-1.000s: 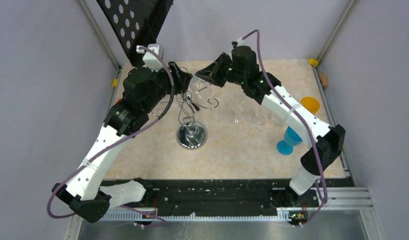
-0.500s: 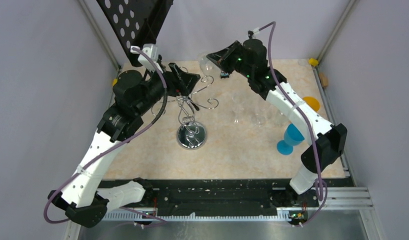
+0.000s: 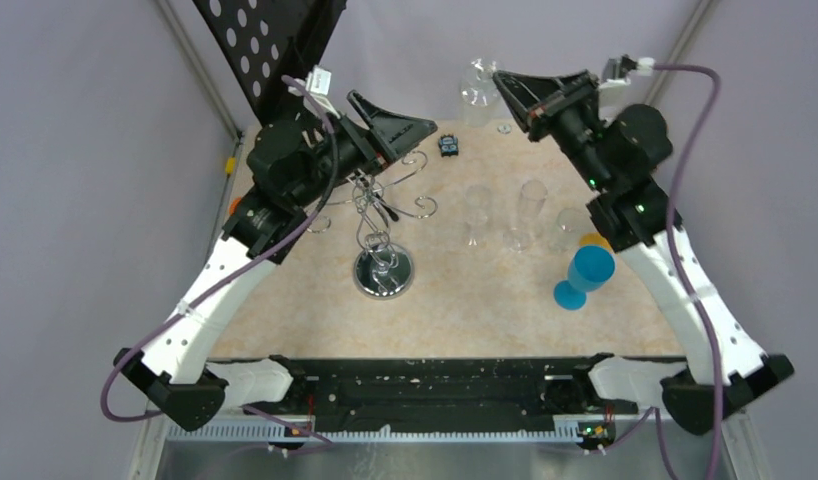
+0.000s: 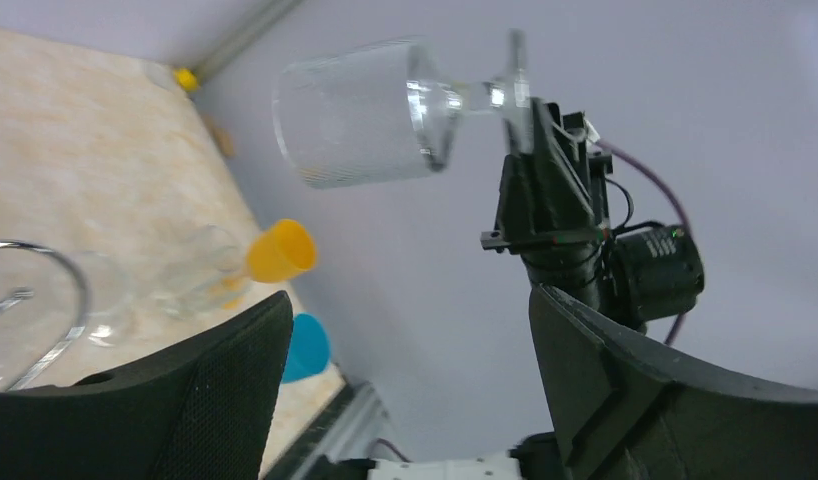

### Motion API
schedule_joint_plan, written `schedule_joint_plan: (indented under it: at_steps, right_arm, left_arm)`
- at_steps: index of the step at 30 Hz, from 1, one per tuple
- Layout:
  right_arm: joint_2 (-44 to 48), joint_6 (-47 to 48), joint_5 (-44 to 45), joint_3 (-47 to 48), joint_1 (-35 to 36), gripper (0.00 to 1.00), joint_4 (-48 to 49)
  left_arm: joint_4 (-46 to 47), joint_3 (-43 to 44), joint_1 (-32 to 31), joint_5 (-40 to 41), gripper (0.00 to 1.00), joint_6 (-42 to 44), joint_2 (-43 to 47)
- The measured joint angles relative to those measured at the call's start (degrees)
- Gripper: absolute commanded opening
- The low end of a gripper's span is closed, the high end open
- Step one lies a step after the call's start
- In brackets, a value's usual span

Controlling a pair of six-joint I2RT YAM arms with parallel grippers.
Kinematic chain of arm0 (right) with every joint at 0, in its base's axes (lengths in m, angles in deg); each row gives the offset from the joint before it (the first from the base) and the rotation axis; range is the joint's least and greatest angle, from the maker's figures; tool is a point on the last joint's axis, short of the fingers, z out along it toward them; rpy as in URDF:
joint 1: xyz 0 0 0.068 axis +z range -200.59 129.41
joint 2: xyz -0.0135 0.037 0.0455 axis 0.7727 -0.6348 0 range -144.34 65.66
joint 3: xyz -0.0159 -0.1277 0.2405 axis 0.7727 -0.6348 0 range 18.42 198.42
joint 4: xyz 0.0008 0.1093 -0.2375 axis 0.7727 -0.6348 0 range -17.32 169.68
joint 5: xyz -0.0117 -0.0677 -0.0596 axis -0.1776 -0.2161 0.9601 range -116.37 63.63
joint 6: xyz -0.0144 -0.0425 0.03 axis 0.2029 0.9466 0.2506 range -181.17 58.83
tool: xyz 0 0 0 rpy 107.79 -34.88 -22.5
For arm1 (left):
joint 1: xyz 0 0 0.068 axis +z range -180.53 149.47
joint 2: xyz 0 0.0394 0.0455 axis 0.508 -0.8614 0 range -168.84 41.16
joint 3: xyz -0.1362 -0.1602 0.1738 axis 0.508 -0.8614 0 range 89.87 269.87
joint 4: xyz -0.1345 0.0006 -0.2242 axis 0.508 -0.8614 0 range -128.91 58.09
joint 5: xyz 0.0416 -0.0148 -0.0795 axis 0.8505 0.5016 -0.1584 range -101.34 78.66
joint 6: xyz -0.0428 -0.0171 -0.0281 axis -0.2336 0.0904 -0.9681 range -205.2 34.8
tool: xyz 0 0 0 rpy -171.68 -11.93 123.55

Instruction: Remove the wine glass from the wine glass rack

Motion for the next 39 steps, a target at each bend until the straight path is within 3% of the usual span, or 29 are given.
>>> schedule_joint_plan:
  at_steps: [5,12,21,34,39]
  right_arm:
    - [10.14,-5.16,-0.09,-3.58,0.0,0.0,4.04]
    - [17.7,-13.0,-0.11,-7.43,0.0,0.0,5.38]
    - [18.86,-21.81,-1.09,-10.25,0.0,0.0,8.41]
    - [25.22,-27.65,0.37,-15.82,0.0,0.0,11.61]
    - [26.05,-29.42,1.73,-17.75,0.0,0.0,11.89]
  left_arm:
    - [10.19,-0.07,-2.6,-3.37,0.89,-11.76,-5.49]
    - [23.1,-0.13,-5.51,-5.4,0.88,-20.61,-9.75]
    - [33.29,2.89,-9.16,-9.64,0.51,-26.6,-14.91]
    - [41.03,2.82,-11.91,-11.13,0.29,-27.52,-14.27]
    - [41.9,2.95,-11.96,-11.06,0.14,-27.19,-14.23]
